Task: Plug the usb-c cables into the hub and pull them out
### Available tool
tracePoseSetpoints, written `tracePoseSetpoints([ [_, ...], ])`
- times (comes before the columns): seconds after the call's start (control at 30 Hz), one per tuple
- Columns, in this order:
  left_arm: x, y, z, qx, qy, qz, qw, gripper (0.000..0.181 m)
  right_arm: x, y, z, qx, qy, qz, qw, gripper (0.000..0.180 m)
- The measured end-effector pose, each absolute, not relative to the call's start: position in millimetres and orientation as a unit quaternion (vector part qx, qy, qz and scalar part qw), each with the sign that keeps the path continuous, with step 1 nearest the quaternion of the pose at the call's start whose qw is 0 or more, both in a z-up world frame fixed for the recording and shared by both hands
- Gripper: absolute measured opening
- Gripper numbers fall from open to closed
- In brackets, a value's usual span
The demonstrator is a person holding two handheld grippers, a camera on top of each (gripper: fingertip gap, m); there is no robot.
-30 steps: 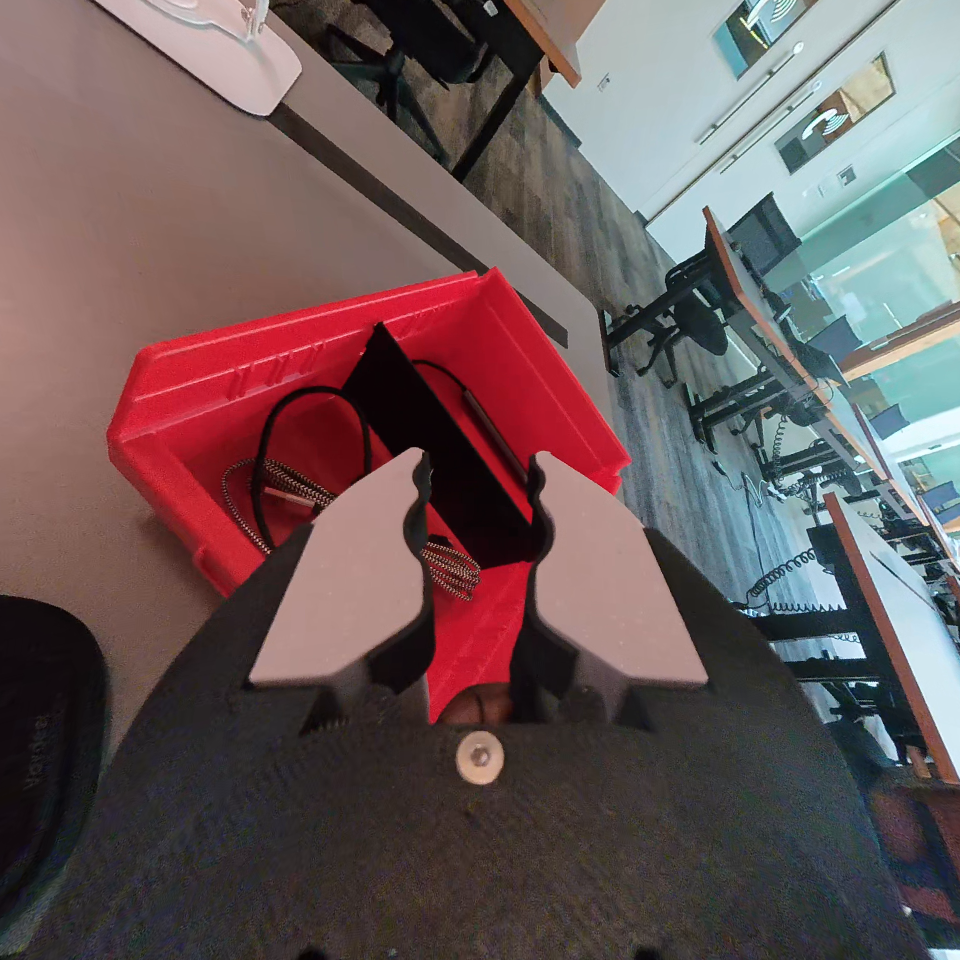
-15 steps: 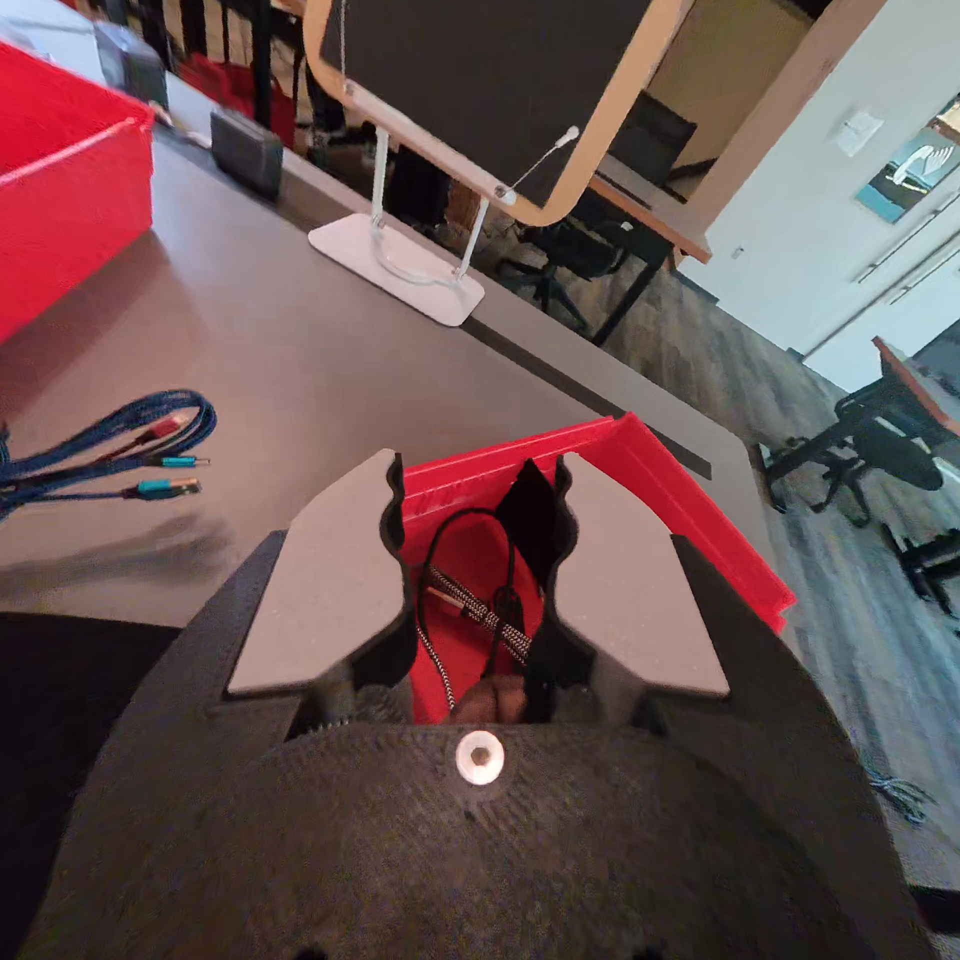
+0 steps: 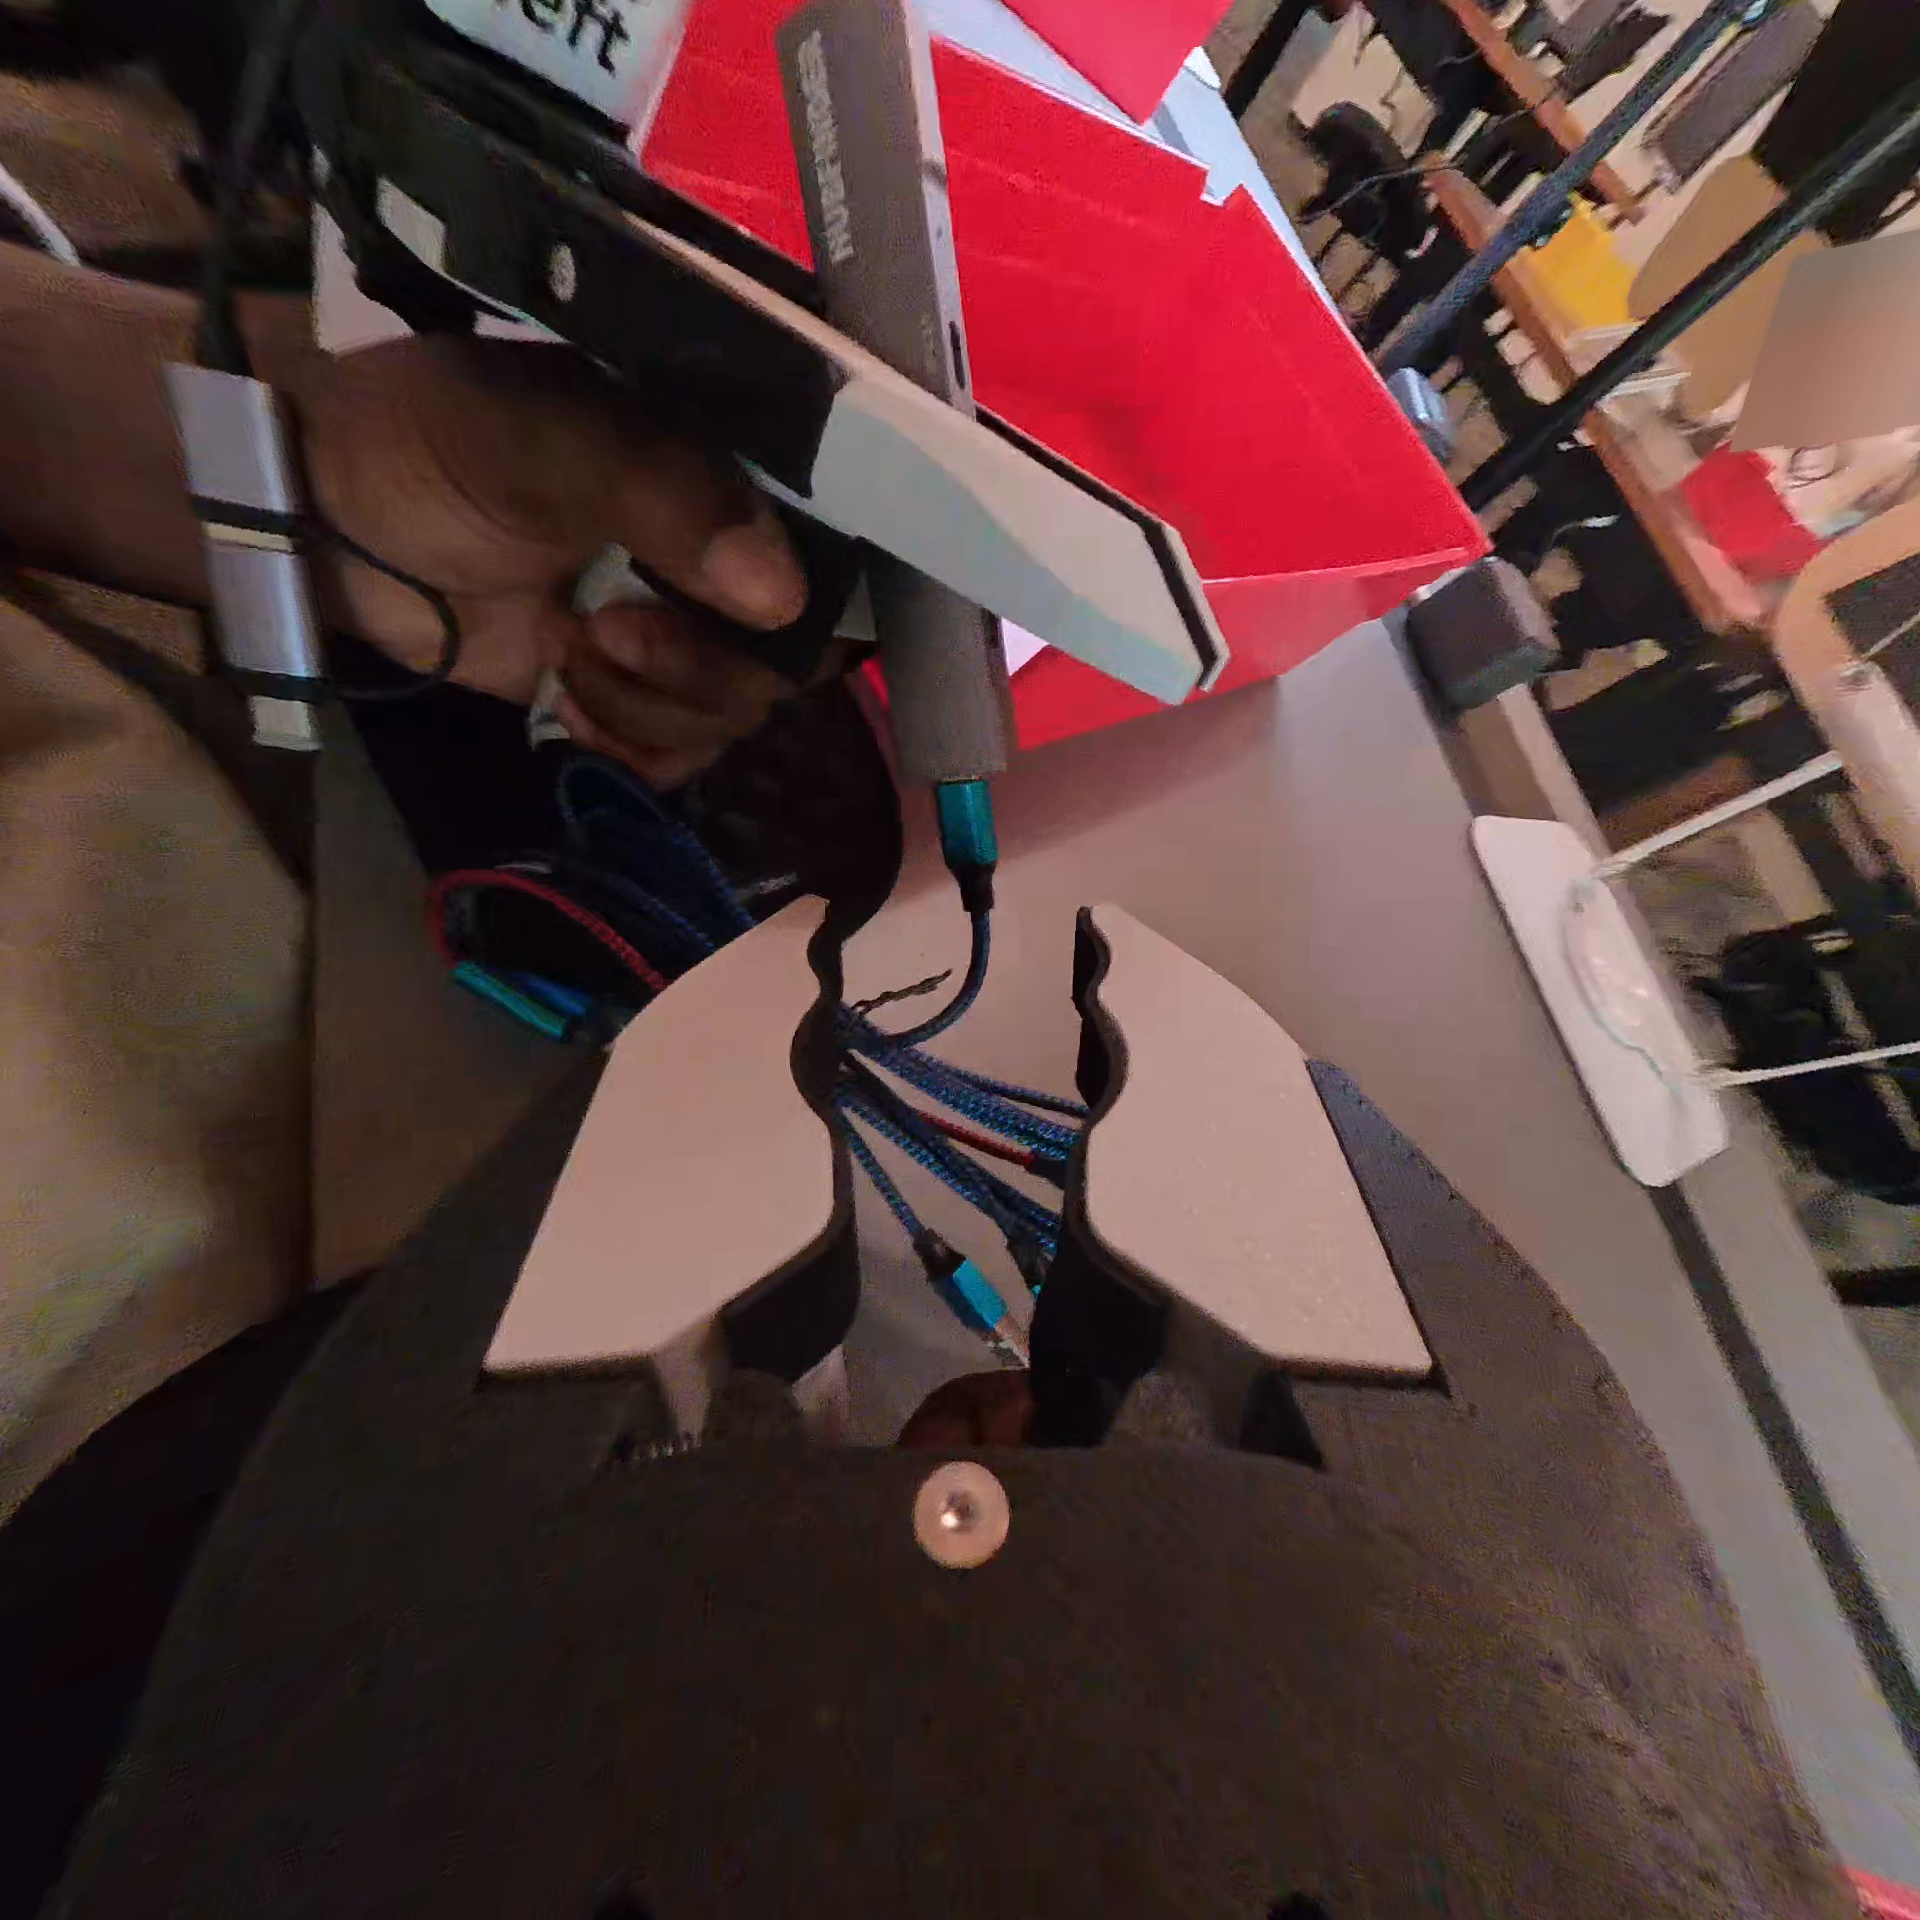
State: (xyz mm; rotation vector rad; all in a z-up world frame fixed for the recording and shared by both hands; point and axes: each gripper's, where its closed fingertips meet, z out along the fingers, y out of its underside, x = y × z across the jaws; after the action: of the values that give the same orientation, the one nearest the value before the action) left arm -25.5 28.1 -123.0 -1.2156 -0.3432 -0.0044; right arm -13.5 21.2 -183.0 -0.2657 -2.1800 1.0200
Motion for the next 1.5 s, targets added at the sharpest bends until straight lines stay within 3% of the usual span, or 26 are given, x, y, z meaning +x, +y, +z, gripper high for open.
tracePoseSetpoints([
  [0.07, -24.3, 28.6, -123.2, -0.57, -0.157, 0.004, 0.806, 0.01, -26.0, 13.6, -184.2, -0.086, -0.818, 0.369, 0.433, 0.04],
  [0.2, -25.4, 27.4, -123.5, -0.568, -0.162, -0.001, 0.807, 0.01, -37.3, 8.1, -182.4, -0.045, -0.763, 0.328, 0.555, 0.01],
  [0.5, -18.8, 37.8, -129.8, -0.603, -0.141, 0.032, 0.784, 0.008, -43.8, 25.4, -157.4, 0.044, -0.69, 0.197, 0.696, 0.009],
  [0.67, -14.5, 37.2, -129.5, -0.613, -0.124, 0.08, 0.776, 0.009, -49.0, 31.1, -156.3, 0.058, -0.675, 0.173, 0.715, 0.007],
  [0.77, -13.0, -4.6, -104.5, -0.549, -0.117, 0.122, 0.818, 0.008, -74.3, 125.8, -140.8, -0.047, -0.664, 0.035, 0.746, 0.0],
  [0.9, -24.6, -8.8, -95.3, -0.535, -0.118, 0.075, 0.833, 0.008, -25.1, 112.6, -50.8, -0.09, -0.583, 0.343, 0.731, 0.0],
  [1.1, -7.6, 17.2, -112.5, -0.574, -0.079, 0.047, 0.814, 0.009, 2.7, 176.1, 0.3, -0.151, -0.512, 0.366, 0.762, 0.0],
  [1.3, -14.5, 18.7, -118.4, -0.582, -0.099, 0.043, 0.806, 0.009, 13.4, 263.5, 9.7, -0.276, -0.45, 0.324, 0.785, 0.0],
  [1.5, -13.7, 19.8, -119.7, -0.586, -0.097, 0.042, 0.804, 0.009, 0.5, 328.7, -24.5, -0.421, -0.434, 0.215, 0.767, 0.0],
])
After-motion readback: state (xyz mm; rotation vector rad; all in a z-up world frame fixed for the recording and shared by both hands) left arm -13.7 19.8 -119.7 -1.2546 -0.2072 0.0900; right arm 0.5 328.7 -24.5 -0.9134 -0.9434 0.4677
